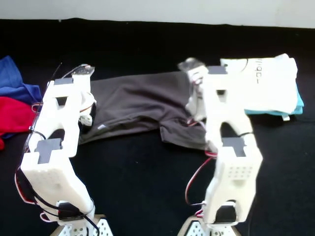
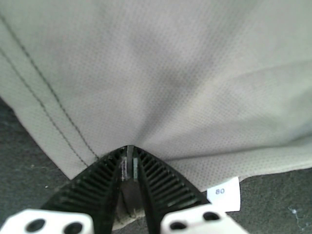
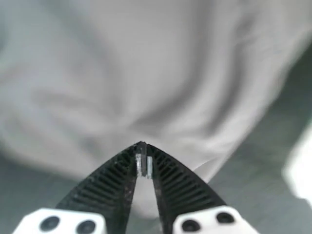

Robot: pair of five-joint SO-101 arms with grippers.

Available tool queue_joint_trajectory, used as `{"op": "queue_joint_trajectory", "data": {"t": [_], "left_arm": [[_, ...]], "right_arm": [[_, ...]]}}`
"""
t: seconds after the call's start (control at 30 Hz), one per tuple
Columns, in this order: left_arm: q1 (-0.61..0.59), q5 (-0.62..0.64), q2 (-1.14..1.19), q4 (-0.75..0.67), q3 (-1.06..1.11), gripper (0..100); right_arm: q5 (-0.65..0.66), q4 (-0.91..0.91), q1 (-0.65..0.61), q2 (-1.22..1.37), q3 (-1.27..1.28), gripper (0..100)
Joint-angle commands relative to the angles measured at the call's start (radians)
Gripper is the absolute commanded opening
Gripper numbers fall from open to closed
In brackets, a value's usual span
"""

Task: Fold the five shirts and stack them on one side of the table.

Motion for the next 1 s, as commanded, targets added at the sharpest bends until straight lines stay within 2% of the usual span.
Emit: {"op": "queue_joint_trajectory", "data": {"t": [0.0, 0.1, 0.23, 0.43, 0.63, 0.73, 0.97], "left_arm": [[0.008, 0.008, 0.008, -0.034, -0.018, 1], [0.008, 0.008, 0.008, -0.034, -0.018, 1], [0.008, 0.008, 0.008, -0.034, -0.018, 1], [0.008, 0.008, 0.008, -0.034, -0.018, 1], [0.008, 0.008, 0.008, -0.034, -0.018, 1], [0.008, 0.008, 0.008, -0.034, -0.018, 1], [0.008, 0.008, 0.008, -0.034, -0.018, 1]], "right_arm": [[0.011, -0.137, 0.067, 0.068, -0.081, 0.6], [0.012, -0.166, 0.091, 0.194, -0.188, 0.6], [0.014, -0.119, 0.133, 0.358, -0.401, 0.6], [0.015, 0.154, 0.170, 0.453, -0.759, 0.6], [0.011, 0.433, 0.079, 0.452, -1.098, 0.6], [-0.049, 0.429, 0.021, 0.450, -1.141, 0.6], [-0.138, 0.429, -0.140, 0.450, -1.007, 0.6]]}}
